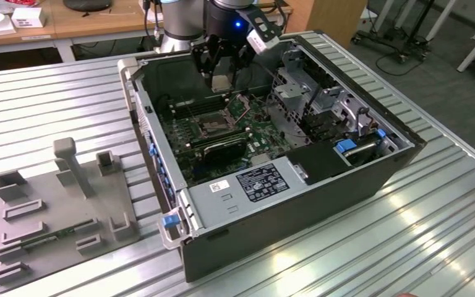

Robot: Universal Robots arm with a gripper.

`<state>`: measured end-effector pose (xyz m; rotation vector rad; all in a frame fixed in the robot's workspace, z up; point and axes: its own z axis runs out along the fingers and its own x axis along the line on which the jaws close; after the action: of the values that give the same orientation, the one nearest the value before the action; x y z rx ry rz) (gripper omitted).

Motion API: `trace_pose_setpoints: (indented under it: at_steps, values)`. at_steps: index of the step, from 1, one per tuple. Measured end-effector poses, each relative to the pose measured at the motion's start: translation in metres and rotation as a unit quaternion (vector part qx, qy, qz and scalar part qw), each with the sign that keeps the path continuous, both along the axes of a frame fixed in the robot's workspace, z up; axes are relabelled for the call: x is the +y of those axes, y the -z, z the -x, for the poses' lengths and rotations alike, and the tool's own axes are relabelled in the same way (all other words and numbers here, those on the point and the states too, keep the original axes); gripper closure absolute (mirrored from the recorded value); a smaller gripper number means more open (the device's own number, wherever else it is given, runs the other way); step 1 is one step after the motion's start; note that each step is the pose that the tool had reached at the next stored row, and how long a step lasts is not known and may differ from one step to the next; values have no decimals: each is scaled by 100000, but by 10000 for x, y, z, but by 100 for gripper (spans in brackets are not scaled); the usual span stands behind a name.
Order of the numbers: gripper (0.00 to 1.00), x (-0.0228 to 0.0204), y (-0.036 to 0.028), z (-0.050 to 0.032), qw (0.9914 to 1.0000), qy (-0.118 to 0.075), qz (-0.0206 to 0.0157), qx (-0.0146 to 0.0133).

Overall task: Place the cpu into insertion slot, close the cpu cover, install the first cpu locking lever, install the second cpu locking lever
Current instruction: 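Place the cpu into insertion slot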

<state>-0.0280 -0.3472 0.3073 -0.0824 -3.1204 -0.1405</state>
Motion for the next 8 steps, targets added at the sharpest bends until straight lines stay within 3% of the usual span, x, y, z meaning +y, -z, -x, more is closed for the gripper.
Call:
trace_pose_setpoints:
  at_steps: [8]
  values:
    - [46, 0, 14, 0, 100000, 2, 4, 3]
